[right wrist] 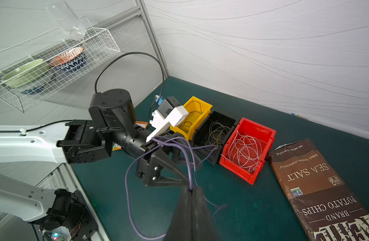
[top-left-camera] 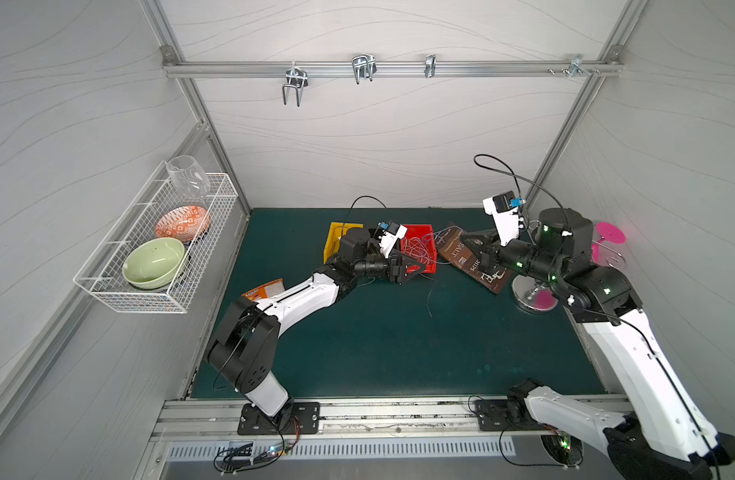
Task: Untangle and sort cables by color
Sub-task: Place the cable in the bin.
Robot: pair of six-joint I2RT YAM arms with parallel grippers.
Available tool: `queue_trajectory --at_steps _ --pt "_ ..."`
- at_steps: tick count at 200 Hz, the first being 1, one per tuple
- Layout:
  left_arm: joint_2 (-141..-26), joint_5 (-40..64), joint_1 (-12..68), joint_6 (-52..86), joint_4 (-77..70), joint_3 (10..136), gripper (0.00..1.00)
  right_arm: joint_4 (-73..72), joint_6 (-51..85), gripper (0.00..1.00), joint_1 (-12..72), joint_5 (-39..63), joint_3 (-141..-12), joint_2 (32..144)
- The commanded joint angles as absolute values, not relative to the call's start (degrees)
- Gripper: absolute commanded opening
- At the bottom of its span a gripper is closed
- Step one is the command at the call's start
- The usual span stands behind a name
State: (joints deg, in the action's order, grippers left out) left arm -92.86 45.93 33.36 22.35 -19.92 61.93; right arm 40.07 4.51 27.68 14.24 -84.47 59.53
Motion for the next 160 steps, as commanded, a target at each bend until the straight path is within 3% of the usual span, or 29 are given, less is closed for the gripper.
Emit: queue_trajectory --at_steps 1,29,72,160 --pt "-93.1 44.4 33.4 20.8 -19.9 64.6 0.42 37.7 5.3 0.02 27.9 15.2 -85.6 58.1" --pt "-89.2 39.0 33.1 18.2 -17.6 64.1 0.00 37.9 5.1 0.02 27.9 15.5 -85.9 58.5" --pt "-81.3 28.8 27.7 15.7 -8.4 64.3 0.00 36.6 3.8 0.02 27.9 15.4 -86.5 62.1" --pt "-81.4 35.0 4.9 20.9 -4.0 71.8 0.00 25.7 4.9 0.01 34.6 12.0 -94.2 80.7"
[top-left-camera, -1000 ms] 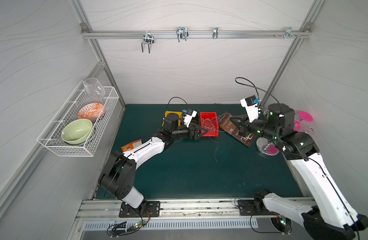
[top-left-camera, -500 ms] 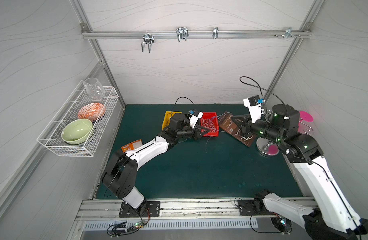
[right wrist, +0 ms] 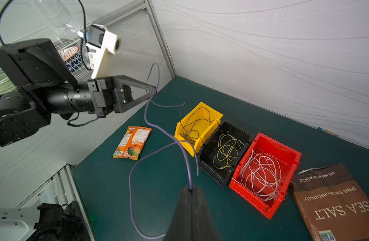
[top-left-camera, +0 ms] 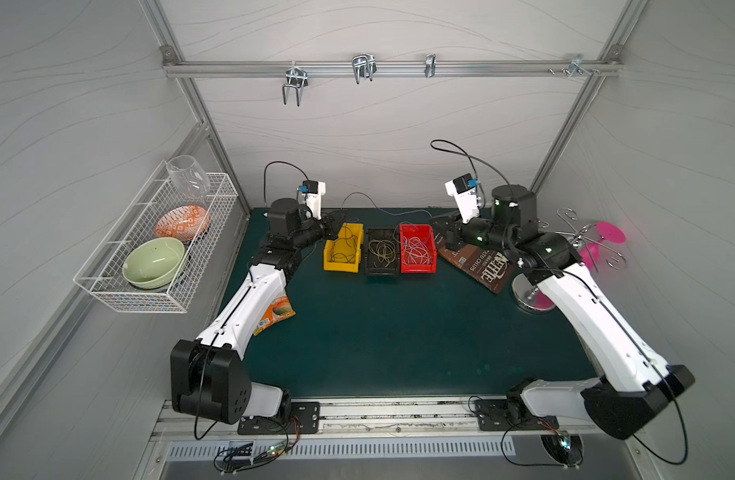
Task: Untangle and sort cables by color
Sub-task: Place the cable in the bin.
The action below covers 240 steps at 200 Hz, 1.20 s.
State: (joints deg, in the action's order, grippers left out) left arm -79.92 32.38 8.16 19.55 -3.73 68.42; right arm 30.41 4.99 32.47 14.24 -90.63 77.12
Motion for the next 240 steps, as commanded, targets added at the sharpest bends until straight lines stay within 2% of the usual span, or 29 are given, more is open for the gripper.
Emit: queue_trajectory --at_steps 1,113,150,190,240 --pt "-81.5 35.0 4.8 20.9 -4.0 71.8 0.00 25.6 5.0 0.01 34.6 11.9 -94.2 80.9" --pt "-97.5 35.9 0.5 20.1 -6.3 76.6 0.00 17.4 3.9 0.01 37.1 6.4 -100.4 100.0" --pt "-105.1 35.9 0.1 18.5 -1.4 81.6 0.00 16.5 3.1 0.01 38.1 5.3 -103.6 106.6" --pt "-109.9 37.0 0.1 18.4 2.5 83.8 0.13 15.8 3.1 0.00 39.4 2.2 -106.5 111.9" --pt "-108.3 34.1 0.1 16.9 6.8 82.4 0.34 17.5 3.6 0.00 40.4 -2.3 -106.8 113.1"
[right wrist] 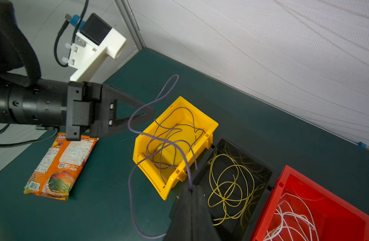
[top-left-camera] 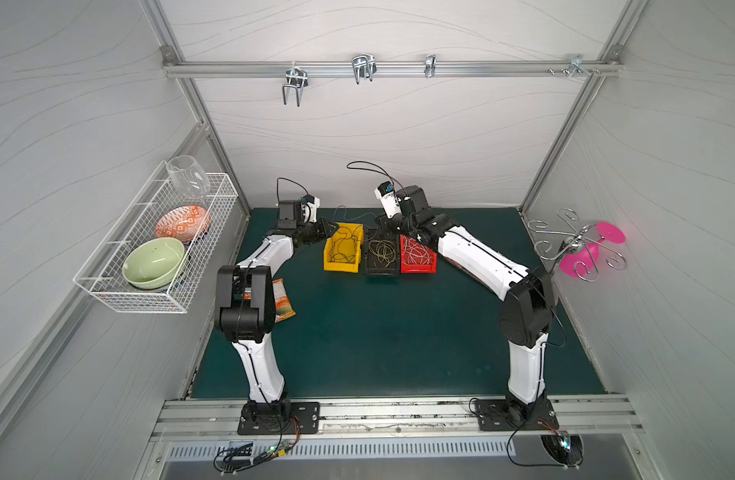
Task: Untangle and sort cables by color
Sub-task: Place the cable in the bin.
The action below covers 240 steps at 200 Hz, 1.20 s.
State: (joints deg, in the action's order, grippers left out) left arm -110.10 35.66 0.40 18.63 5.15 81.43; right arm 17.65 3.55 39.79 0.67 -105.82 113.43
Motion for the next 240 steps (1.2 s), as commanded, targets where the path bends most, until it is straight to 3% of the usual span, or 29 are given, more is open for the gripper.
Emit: queue_trajectory --at_steps 1,62,192,240 --pt "-108.1 34.0 0.1 16.9 6.9 82.3 0.35 17.6 3.7 0.00 40.4 -2.4 -106.8 113.1" --pt "-94.4 28.7 -1.1 20.3 4.3 71.1 0.51 21.2 1.8 0.00 41.2 -3.5 -107.2 114.5" --pt "-64.1 16.1 -2.2 22.0 9.3 56.4 0.64 25.2 -1.8 0.00 47.2 -9.8 -124.6 132.2" --pt "-62.6 13.9 -2.4 19.6 10.5 55.7 0.67 20.0 -1.6 0.00 49.5 -12.0 -113.2 124.8"
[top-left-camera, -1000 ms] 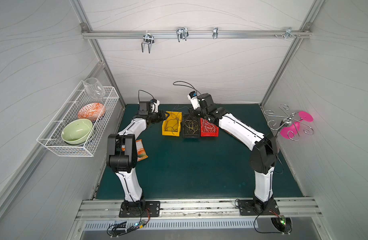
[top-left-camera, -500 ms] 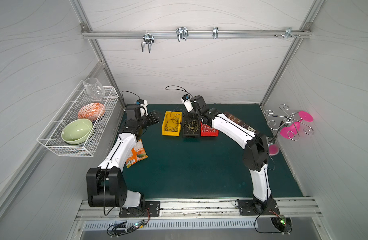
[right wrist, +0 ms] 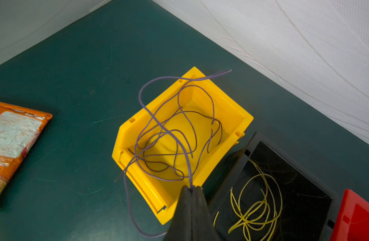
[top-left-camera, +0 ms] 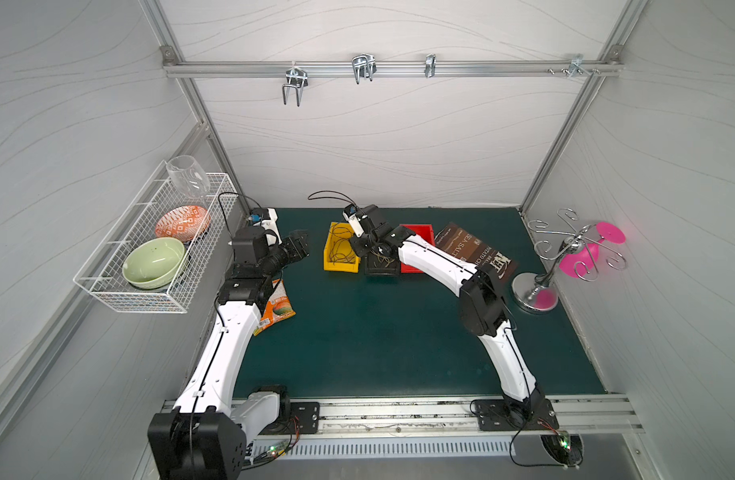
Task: Untangle and sort cables by color
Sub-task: Place the cable in the bin.
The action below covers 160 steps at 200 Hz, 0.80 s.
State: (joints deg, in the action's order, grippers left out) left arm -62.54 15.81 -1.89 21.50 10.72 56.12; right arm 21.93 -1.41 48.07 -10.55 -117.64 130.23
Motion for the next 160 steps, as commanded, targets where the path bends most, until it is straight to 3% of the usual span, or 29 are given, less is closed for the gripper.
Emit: queue_trajectory --at_steps 1,54,95,160 --pt "-62.7 14.0 -2.4 19.7 10.4 55.7 0.67 20.1 -1.6 0.00 49.5 -12.0 -113.0 124.7" --pt "-74.7 24.8 -5.9 23.4 9.7 58.7 0.56 19.1 0.0 0.00 50.3 -11.0 -106.3 120.2" --pt "-89.9 43.8 -7.7 30.0 0.7 63.8 0.59 19.5 0.4 0.00 50.3 -9.4 -107.0 120.8" --pt "-105.4 54.2 -7.7 35.5 -4.2 73.6 0.57 19.9 0.0 0.00 50.2 -9.1 -106.7 120.5"
